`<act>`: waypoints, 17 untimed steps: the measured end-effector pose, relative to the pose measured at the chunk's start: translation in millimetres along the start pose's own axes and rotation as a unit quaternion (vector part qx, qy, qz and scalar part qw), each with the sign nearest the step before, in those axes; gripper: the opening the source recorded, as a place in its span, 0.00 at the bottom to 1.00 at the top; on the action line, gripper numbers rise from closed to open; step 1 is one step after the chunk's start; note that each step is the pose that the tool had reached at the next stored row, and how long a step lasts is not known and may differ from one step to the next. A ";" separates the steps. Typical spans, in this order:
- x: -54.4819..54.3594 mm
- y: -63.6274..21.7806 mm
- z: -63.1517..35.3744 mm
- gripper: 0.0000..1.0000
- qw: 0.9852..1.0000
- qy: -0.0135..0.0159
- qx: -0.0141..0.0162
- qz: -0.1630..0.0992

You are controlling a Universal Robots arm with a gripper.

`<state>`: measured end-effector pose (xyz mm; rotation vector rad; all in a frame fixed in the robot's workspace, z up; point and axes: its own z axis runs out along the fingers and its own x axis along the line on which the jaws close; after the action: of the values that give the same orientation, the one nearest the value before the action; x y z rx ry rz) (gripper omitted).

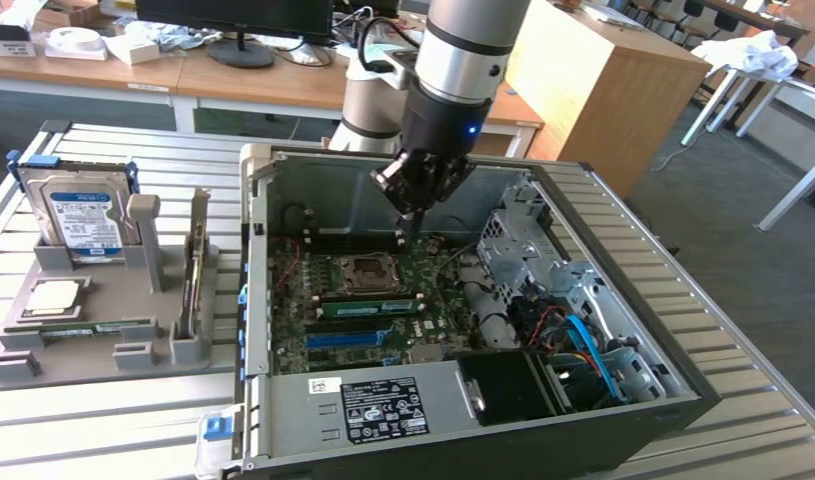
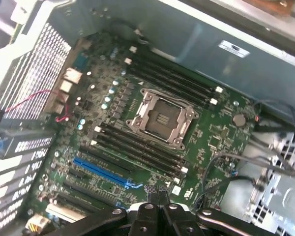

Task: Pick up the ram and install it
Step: 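Press down the ram until it locks into place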

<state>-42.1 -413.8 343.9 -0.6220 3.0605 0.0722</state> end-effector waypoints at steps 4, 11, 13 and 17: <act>0.0 0.0 0.5 0.10 0.999 -0.002 0.001 0.046; 0.0 0.0 1.1 0.10 0.994 -0.005 0.003 0.109; 0.0 0.0 1.3 0.10 0.992 -0.005 0.003 0.127; 0.0 -0.1 1.6 0.10 0.987 -0.007 0.004 0.162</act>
<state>-42.1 -413.8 342.3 -0.1158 3.1137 0.0666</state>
